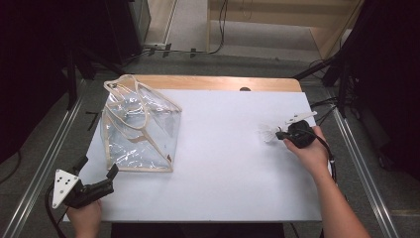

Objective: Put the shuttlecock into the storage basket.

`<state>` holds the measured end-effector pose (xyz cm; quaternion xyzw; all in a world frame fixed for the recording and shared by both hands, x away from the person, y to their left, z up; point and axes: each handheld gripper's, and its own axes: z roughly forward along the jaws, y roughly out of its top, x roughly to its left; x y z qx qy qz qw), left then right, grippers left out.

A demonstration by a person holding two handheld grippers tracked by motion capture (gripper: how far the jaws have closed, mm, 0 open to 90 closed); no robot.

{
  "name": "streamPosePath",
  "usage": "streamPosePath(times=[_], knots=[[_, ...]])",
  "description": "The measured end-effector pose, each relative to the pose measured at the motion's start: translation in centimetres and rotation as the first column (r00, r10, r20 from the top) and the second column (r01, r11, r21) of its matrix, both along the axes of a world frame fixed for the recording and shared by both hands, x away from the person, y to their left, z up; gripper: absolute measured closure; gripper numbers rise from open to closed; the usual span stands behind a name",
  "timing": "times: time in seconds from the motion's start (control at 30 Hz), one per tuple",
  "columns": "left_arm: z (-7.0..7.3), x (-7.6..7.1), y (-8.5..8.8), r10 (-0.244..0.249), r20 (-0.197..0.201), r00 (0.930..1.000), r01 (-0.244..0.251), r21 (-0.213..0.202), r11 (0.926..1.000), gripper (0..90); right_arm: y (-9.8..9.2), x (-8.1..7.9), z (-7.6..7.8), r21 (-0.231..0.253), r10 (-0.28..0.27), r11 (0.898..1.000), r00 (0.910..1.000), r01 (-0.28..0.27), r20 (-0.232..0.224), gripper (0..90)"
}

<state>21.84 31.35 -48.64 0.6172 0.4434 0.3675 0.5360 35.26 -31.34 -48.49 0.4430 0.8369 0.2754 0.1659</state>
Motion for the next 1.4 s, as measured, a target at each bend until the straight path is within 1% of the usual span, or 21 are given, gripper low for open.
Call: streamPosePath(times=[0.17, 0.3, 0.33, 0.43, 0.57, 0.6, 0.67, 0.87, 0.9, 0.97, 1.03, 1.1, 1.17, 1.2, 1.23, 1.27, 1.3, 1.33, 1.4], knots=[[0.0, 0.0, 0.0, 0.000, 0.000, 1.0000, 0.000, 0.001, 1.0000, 0.0, -0.2, 0.5, -0.3, 0.021, -0.014, 1.000, 0.9999, 0.014, 0.002, 87.4], [0.0, 0.0, 0.0, 0.000, 0.001, 1.0000, 0.000, 0.001, 1.0000, 0.0, -0.2, 0.8, -0.4, 0.027, -0.019, 0.999, 0.9998, 0.019, 0.000, 87.3], [0.0, 0.0, 0.0, 0.000, 0.001, 1.0000, 0.000, 0.001, 1.0000, 0.0, -0.1, 0.9, -0.4, 0.035, -0.023, 0.999, 0.9997, 0.023, -0.001, 87.3], [0.0, 0.0, 0.0, 0.000, 0.000, 1.0000, 0.000, 0.001, 1.0000, 0.0, 0.0, 1.2, -0.4, 0.036, -0.025, 0.999, 0.9997, 0.025, -0.001, 87.3], [0.0, 0.0, 0.0, -0.001, -0.001, 1.0000, 0.001, 0.004, 1.0000, 0.0, 0.3, 1.6, -0.2, 0.040, -0.025, 0.999, 0.9996, 0.025, 0.011, 87.3], [0.0, 0.0, 0.0, -0.002, 0.000, 1.0000, 0.002, 0.004, 1.0000, 0.0, 0.3, 1.7, -0.1, 0.038, -0.022, 0.999, 0.9996, 0.021, 0.018, 87.2], [0.0, 0.0, 0.0, -0.001, 0.001, 1.0000, 0.001, 0.000, 1.0000, 0.0, 0.5, 1.7, 0.0, 0.034, -0.017, 0.999, 0.9997, 0.017, 0.017, 87.2], [0.0, 0.0, 0.0, -0.002, 0.000, 1.0000, 0.002, 0.004, 1.0000, 0.0, 0.2, 1.8, 0.0, 0.031, -0.031, 0.999, 0.9993, 0.030, 0.020, 87.1], [0.0, 0.0, 0.0, -0.002, 0.000, 1.0000, 0.002, 0.004, 1.0000, 0.0, 0.1, 1.8, 0.1, 0.035, -0.032, 0.999, 0.9992, 0.031, 0.026, 86.8], [0.0, 0.0, 0.0, -0.002, 0.001, 1.0000, 0.002, 0.002, 1.0000, 0.0, -0.2, 1.9, 0.3, 0.037, -0.045, 0.998, 0.9981, 0.043, 0.041, 82.9], [0.0, 0.0, 0.0, -0.002, -0.001, 1.0000, 0.002, 0.004, 1.0000, 0.0, -0.4, 2.0, 0.6, 0.045, -0.054, 0.998, 0.9969, 0.052, 0.056, 81.3], [0.0, 0.0, 0.0, -0.002, -0.001, 1.0000, 0.002, 0.005, 1.0000, 0.0, -0.7, 2.1, 0.7, 0.040, -0.069, 0.997, 0.9950, 0.067, 0.072, 77.2], [0.0, 0.0, 0.0, -0.003, -0.001, 1.0000, 0.003, 0.005, 1.0000, 0.0, -1.1, 2.4, 1.0, 0.039, -0.101, 0.994, 0.9918, 0.098, 0.078, 71.8], [0.0, 0.0, 0.0, -0.002, -0.001, 1.0000, 0.002, 0.005, 1.0000, 0.0, -1.3, 2.6, 1.1, 0.046, -0.109, 0.993, 0.9907, 0.105, 0.082, 68.8], [0.0, 0.0, 0.0, -0.002, -0.001, 1.0000, 0.002, 0.006, 1.0000, 0.0, -1.5, 2.7, 1.2, 0.059, -0.103, 0.993, 0.9913, 0.098, 0.082, 64.7], [0.0, 0.0, 0.0, -0.002, -0.001, 1.0000, 0.002, 0.005, 1.0000, 0.0, -1.6, 2.9, 1.2, 0.062, -0.102, 0.993, 0.9916, 0.097, 0.080, 61.2], [0.0, 0.0, -0.1, -0.001, -0.001, 1.0000, 0.001, 0.006, 1.0000, 0.0, -1.6, 3.0, 1.2, 0.050, -0.103, 0.994, 0.9915, 0.099, 0.080, 58.8], [0.0, 0.0, -0.1, -0.001, 0.000, 1.0000, 0.001, 0.006, 1.0000, 0.0, -1.7, 3.4, 1.1, 0.026, -0.104, 0.994, 0.9919, 0.103, 0.072, 53.8], [0.0, 0.0, -0.1, -0.001, -0.001, 1.0000, 0.001, 0.007, 1.0000, 0.0, -1.6, 3.8, 0.9, 0.014, -0.109, 0.994, 0.9925, 0.108, 0.055, 51.0]])
